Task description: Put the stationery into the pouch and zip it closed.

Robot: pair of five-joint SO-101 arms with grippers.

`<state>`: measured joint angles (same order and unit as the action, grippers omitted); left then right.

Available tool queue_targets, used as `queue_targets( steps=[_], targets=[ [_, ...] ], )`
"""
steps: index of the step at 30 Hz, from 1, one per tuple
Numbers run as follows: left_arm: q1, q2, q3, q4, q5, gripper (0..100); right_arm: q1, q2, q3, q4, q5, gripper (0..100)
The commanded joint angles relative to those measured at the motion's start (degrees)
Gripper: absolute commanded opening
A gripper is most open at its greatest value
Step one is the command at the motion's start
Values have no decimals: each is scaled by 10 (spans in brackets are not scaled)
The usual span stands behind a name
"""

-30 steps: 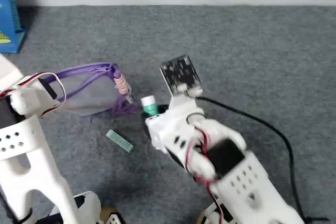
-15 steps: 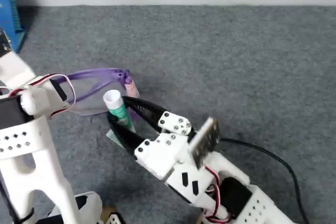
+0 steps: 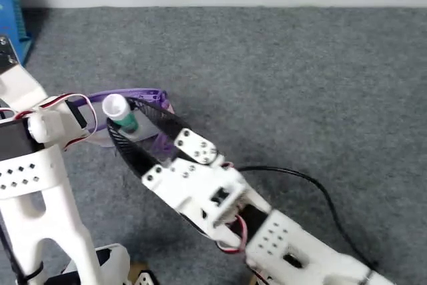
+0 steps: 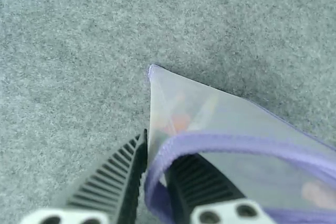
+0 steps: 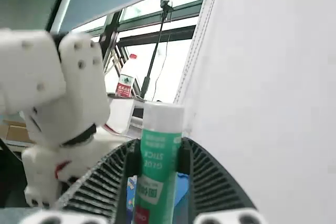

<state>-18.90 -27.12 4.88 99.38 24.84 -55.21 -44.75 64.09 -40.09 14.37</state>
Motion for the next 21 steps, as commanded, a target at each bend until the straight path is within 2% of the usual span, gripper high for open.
queue_targets(
  steps=[1,12,21],
  targets=[
    [5,5,0,11,7,11,-3,85,-41,-87,18,8],
    [4,5,0,11,7,11,-2,236,-141,-182,18,8],
    [4,5,0,11,7,11,9,276,-149,-178,15,8]
  ],
)
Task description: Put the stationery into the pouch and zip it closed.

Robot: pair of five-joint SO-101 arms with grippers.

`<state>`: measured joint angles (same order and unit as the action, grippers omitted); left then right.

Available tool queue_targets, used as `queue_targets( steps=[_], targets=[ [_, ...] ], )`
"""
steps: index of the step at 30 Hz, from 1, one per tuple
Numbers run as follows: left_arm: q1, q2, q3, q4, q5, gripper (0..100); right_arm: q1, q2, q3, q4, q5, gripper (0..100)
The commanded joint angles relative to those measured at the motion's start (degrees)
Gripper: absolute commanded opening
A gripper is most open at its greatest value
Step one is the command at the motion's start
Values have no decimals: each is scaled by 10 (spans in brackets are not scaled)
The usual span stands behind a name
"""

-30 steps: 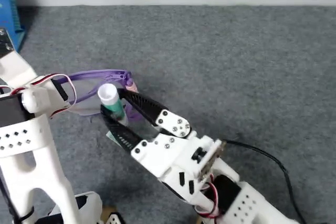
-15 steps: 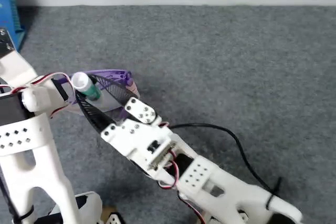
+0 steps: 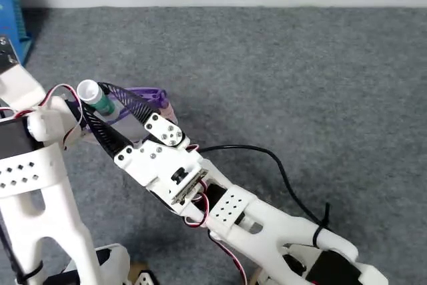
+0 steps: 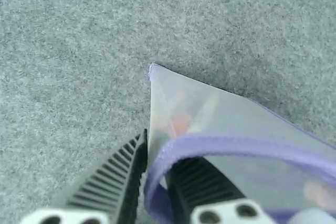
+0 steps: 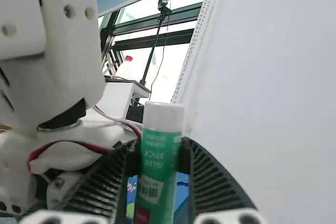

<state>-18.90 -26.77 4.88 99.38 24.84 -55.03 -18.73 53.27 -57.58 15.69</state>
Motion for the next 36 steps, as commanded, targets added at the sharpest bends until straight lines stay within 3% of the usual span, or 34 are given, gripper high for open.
queue_targets(
  steps=[1,8,11,17,21,30,36],
  targets=[
    [4,2,0,11,7,11,11,28,-46,-3,1,8],
    [1,2,1,11,6,11,13,66,-49,4,4,12],
    [1,2,11,11,5,11,14,45,-41,59,6,42],
    [1,2,18,11,4,11,11,-50,-18,177,2,214],
    [1,2,17,11,4,11,13,-123,-15,258,-6,209],
    [0,2,14,10,6,11,29,-306,-16,538,-119,203],
    [-47,2,-42,10,7,11,58,-403,-11,772,-289,202]
  ],
)
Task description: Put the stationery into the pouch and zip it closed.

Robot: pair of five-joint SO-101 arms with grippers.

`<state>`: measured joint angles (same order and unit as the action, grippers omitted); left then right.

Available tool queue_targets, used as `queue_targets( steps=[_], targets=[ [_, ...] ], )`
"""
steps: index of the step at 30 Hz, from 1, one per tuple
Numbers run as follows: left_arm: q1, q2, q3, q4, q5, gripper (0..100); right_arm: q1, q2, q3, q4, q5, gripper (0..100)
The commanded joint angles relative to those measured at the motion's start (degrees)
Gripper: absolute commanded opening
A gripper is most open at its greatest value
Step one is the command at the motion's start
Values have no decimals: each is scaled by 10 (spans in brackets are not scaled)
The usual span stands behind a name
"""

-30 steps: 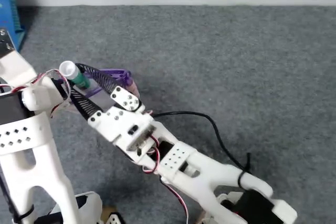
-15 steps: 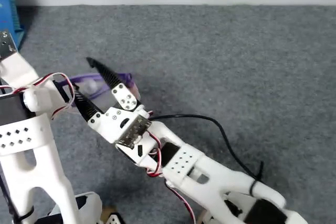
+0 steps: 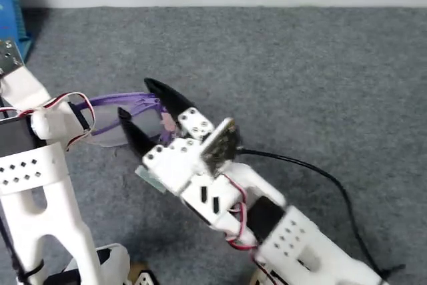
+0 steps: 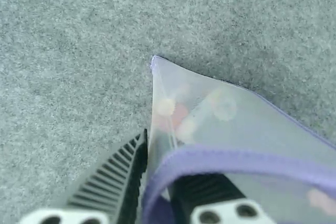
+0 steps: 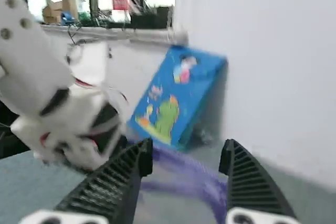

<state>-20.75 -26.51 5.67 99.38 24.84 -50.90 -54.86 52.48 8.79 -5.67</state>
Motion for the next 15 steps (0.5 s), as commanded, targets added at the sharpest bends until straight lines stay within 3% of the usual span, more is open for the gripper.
queue_targets(
  steps=[1,5,15],
  targets=[
    [-42,-1,-59,10,7,11,21,-46,2,143,-94,202],
    [-74,-1,-75,10,5,11,22,-47,41,209,-115,202],
    [-82,-1,-73,10,5,11,7,15,174,157,-110,201]
  ],
)
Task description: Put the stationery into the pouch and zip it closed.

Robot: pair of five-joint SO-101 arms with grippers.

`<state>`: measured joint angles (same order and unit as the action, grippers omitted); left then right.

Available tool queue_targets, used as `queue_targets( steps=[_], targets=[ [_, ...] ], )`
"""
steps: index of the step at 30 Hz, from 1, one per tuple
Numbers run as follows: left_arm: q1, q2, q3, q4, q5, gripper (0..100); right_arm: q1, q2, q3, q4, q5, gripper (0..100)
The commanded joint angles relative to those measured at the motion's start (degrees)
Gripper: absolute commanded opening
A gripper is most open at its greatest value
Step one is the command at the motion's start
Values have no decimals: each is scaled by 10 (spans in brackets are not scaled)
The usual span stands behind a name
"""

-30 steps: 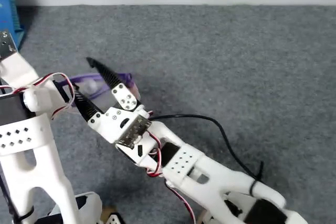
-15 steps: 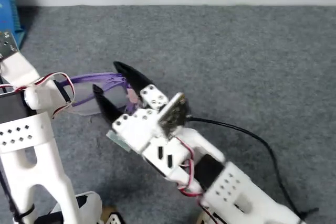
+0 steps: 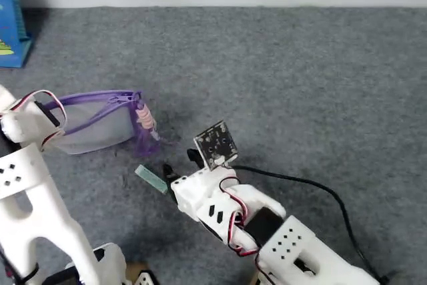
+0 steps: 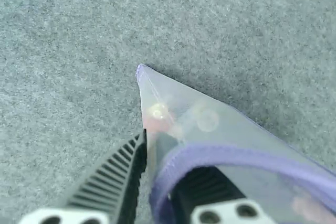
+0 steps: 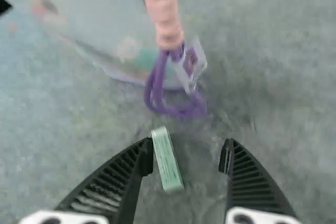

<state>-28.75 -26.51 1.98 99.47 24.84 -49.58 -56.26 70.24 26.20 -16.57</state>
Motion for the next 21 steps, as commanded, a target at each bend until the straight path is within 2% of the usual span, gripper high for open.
queue_targets(
  steps=[1,5,12,21],
  targets=[
    [-2,-1,-36,9,5,11,-12,51,-6,-19,4,201],
    [-3,-1,-36,9,5,11,-41,161,-44,-17,37,201],
    [-4,-1,-29,10,4,11,-51,349,-148,-19,45,201],
    [-3,-1,-26,9,4,11,-73,495,-255,-22,44,201]
  ],
)
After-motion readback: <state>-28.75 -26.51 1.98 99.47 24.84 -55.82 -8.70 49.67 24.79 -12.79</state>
